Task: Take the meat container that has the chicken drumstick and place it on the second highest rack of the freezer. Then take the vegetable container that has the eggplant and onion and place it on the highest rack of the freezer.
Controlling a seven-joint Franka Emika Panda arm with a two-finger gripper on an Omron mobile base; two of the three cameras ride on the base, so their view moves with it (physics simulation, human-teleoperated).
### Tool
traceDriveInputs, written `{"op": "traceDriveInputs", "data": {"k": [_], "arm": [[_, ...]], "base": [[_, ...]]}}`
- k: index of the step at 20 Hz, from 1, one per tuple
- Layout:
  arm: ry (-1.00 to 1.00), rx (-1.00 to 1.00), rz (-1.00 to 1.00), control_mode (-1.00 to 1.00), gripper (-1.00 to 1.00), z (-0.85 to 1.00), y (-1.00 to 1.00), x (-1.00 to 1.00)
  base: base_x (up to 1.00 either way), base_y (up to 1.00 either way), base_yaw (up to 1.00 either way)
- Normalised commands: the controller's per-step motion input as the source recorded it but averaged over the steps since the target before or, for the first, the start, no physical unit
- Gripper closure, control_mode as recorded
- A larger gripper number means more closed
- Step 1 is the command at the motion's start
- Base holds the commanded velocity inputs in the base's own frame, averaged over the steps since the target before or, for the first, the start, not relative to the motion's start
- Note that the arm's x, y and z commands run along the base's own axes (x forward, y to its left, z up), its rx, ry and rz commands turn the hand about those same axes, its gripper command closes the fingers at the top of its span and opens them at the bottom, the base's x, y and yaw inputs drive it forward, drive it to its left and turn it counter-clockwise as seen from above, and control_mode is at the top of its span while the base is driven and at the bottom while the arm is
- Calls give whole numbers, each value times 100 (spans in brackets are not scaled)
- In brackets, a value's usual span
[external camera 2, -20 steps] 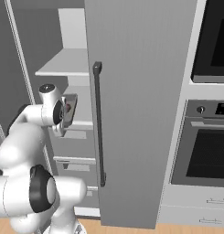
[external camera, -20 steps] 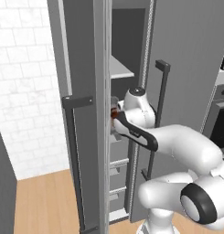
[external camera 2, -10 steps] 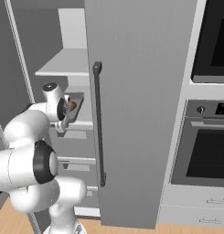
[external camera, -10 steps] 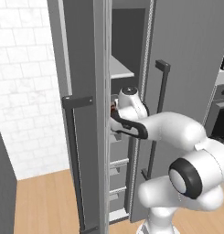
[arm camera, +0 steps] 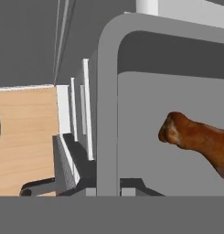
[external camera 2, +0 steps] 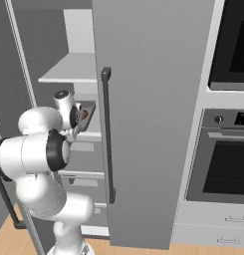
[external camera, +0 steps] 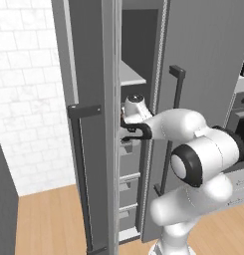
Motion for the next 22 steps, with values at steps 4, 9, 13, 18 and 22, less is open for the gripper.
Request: {"op": "traceDriveInputs", "data": {"k": [4,9,13,18,22], "arm": [[0,0,-1,-100,100,-21,6,57],[0,0,-1,-100,100,-22,14,66],[0,0,0,-100,100,-23,15,66],[0,0,0,-100,-100,-24,13,64],[0,0,0,-100,-100,-23,13,57]], "base": [[0,0,0],[0,0,0],[0,0,0],[0,0,0],[0,0,0]]}}
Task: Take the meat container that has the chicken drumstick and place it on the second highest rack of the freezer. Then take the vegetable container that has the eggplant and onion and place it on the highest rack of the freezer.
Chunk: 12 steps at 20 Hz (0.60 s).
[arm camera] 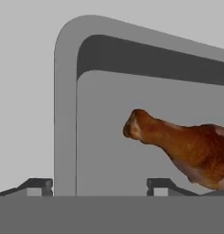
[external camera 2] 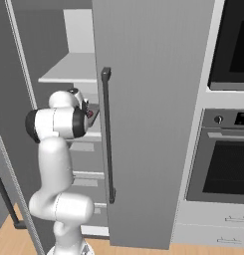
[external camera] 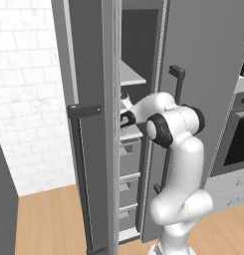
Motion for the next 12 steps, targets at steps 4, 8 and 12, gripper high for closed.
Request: {"op": "traceDriveInputs", "data": {"k": [4,8,12], "arm": [[-1,0,0,-100,-100,-23,15,44],[-4,-2,0,-100,-100,-47,6,-47],[-14,0,0,-100,-100,-8,0,-100]], "base": [[0,0,0],[0,0,0],[0,0,0]]}}
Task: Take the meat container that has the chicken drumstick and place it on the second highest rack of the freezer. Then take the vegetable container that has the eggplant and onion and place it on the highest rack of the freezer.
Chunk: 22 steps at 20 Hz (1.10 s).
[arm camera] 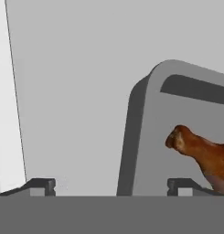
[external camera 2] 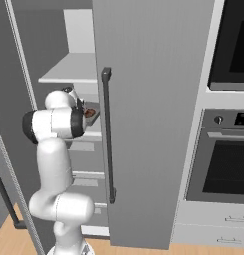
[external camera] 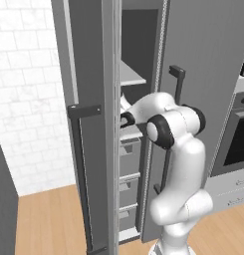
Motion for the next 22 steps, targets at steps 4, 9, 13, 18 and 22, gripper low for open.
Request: {"op": "traceDriveInputs", "data": {"k": [4,9,13,18,22], "arm": [[-20,0,-1,-100,-100,42,-13,-100],[-27,3,-1,-100,-100,96,-35,-100],[-21,0,0,-100,-100,94,-19,-100],[-3,1,6,-100,-100,84,-26,-100],[2,0,19,-100,-100,84,-11,-87]], "base": [[0,0,0],[0,0,0],[0,0,0],[0,0,0],[0,0,0]]}}
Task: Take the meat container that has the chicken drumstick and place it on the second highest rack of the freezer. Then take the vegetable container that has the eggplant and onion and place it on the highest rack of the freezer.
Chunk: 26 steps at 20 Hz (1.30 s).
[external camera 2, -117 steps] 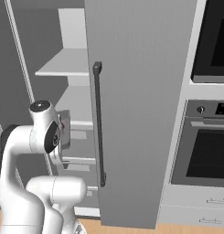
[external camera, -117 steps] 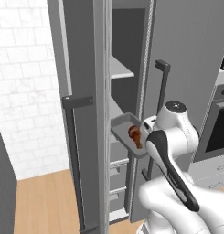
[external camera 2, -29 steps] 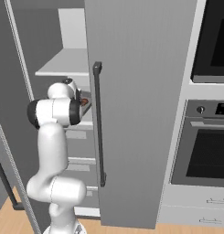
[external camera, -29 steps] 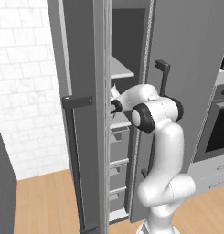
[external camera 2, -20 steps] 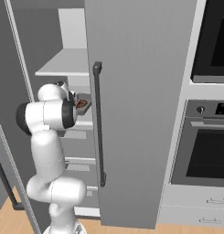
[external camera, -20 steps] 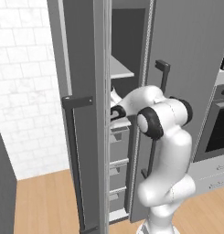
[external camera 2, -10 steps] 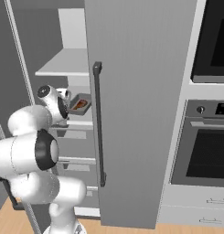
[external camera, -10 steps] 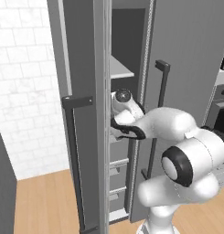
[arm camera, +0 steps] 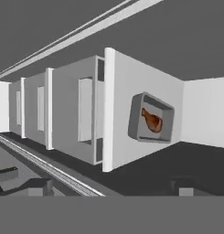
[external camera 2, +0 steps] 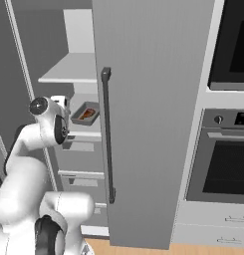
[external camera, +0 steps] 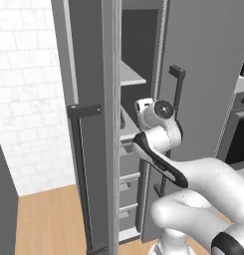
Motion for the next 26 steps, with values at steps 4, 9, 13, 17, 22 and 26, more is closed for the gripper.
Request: {"op": "traceDriveInputs", "data": {"k": [4,9,13,17,22,26], "arm": [[0,0,32,-100,-100,58,-3,-95],[0,0,34,-100,-100,29,-7,-99],[0,-3,7,-100,-100,24,-14,-73],[6,-4,-1,-100,-100,32,0,-58],[5,-2,-1,100,-100,7,0,-22],[0,0,0,100,-100,0,0,0]], "base": [[0,0,0],[0,0,0],[0,0,0],[0,0,0],[-34,-33,-4],[-42,-100,-15]]}}
